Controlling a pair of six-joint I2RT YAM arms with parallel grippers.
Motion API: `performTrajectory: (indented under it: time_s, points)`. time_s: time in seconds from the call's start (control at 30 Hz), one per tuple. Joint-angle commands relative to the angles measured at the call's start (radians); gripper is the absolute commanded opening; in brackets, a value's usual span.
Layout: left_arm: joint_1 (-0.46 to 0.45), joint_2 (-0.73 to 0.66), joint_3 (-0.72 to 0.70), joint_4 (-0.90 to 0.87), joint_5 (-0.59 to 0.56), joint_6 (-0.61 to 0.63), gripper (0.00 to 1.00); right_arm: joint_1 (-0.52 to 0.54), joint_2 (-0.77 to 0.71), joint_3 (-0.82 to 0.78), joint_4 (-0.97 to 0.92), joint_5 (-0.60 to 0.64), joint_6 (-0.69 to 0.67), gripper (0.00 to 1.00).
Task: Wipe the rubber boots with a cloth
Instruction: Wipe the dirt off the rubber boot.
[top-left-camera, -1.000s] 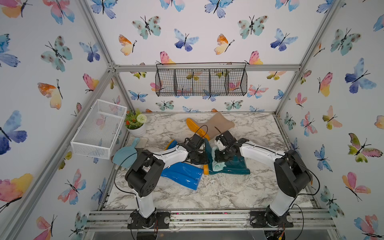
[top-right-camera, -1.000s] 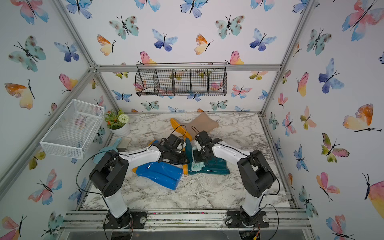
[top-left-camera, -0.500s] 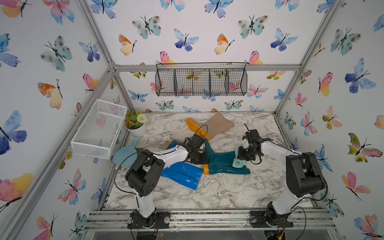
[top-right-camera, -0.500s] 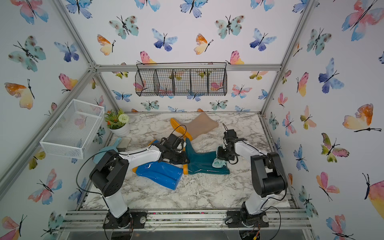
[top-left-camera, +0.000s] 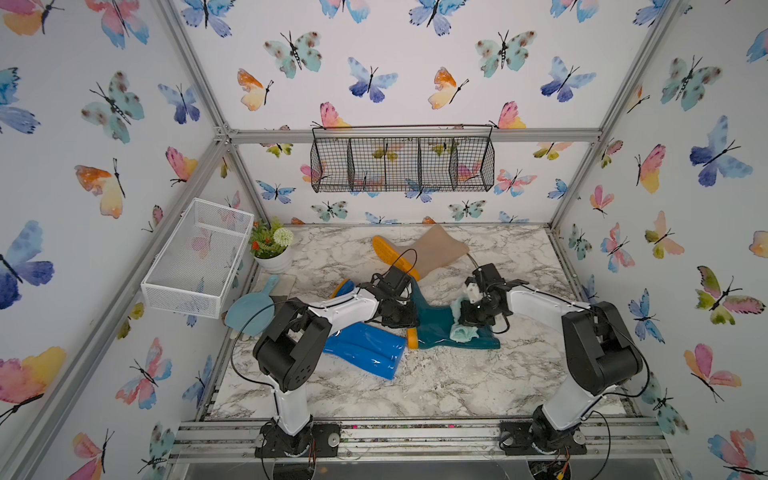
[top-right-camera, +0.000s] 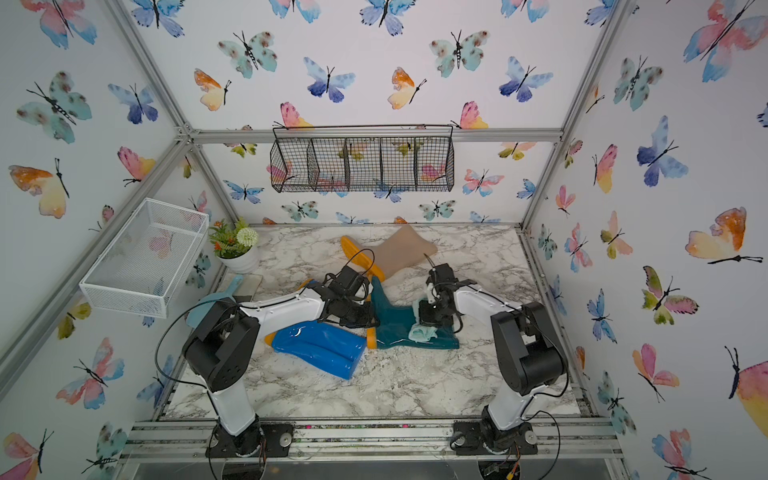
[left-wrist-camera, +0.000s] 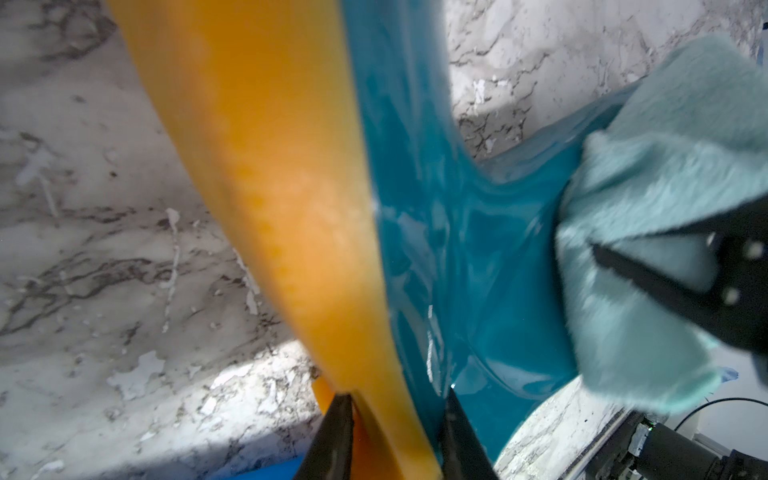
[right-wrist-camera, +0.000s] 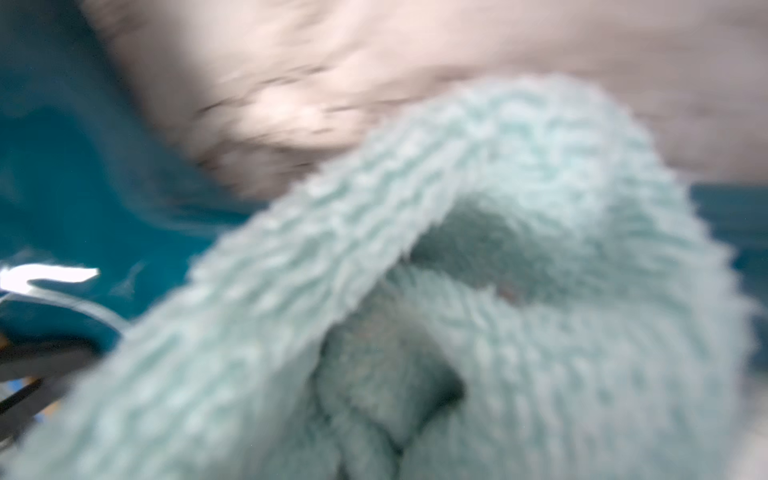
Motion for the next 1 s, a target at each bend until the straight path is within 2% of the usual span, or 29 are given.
performTrajectory:
  time_s: [0.0, 0.07, 0.23, 0.3, 0.33, 0.4, 0.47, 0.57, 0.63, 0.67, 0.73, 0.8, 0.9, 0.97]
  points:
    - [-0.006, 0.011, -0.027, 0.070, -0.010, 0.003, 0.00, -0.026, -0.049, -0.004, -0.065, 0.006, -0.023, 0.02]
    - [-0.006, 0.011, -0.028, 0.075, -0.008, 0.002, 0.00, 0.004, -0.049, -0.006, -0.028, -0.051, 0.024, 0.02]
    - [-0.006, 0.024, -0.017, 0.070, -0.004, 0.002, 0.01, 0.286, -0.010, 0.058, 0.046, -0.025, 0.103, 0.02]
    - [-0.006, 0.030, -0.011, 0.067, -0.003, 0.003, 0.01, 0.337, 0.018, 0.072, 0.056, -0.044, 0.113, 0.02]
    - [-0.006, 0.033, -0.008, 0.065, -0.003, 0.004, 0.01, 0.339, 0.028, 0.068, 0.050, -0.047, 0.120, 0.02]
    - [-0.006, 0.038, -0.001, 0.055, 0.001, 0.009, 0.01, 0.319, 0.031, 0.060, -0.009, 0.041, 0.097, 0.02]
    - [-0.006, 0.040, 0.009, 0.042, 0.002, 0.017, 0.01, 0.253, 0.015, 0.034, -0.077, 0.100, 0.048, 0.02]
    - [-0.006, 0.040, 0.015, 0.034, 0.002, 0.027, 0.01, 0.103, -0.043, -0.024, -0.108, 0.092, 0.004, 0.02]
    - [-0.006, 0.039, 0.016, 0.034, 0.005, 0.031, 0.02, 0.068, -0.072, -0.040, -0.099, 0.086, -0.012, 0.02]
    - [-0.006, 0.038, 0.015, 0.031, 0.005, 0.033, 0.07, 0.067, -0.074, -0.036, -0.093, 0.062, -0.022, 0.02]
    - [-0.006, 0.035, 0.016, 0.024, 0.003, 0.038, 0.24, 0.079, -0.061, -0.035, -0.051, -0.040, 0.003, 0.02]
    - [-0.006, 0.020, 0.016, 0.015, -0.003, 0.043, 0.39, 0.159, -0.054, -0.017, 0.001, -0.077, 0.043, 0.02]
    - [-0.005, -0.029, 0.000, 0.014, -0.032, 0.043, 0.50, 0.327, -0.038, 0.049, 0.034, -0.042, 0.055, 0.02]
    - [-0.006, -0.066, -0.028, 0.028, -0.044, 0.038, 0.54, 0.392, -0.025, 0.057, 0.075, -0.071, 0.070, 0.02]
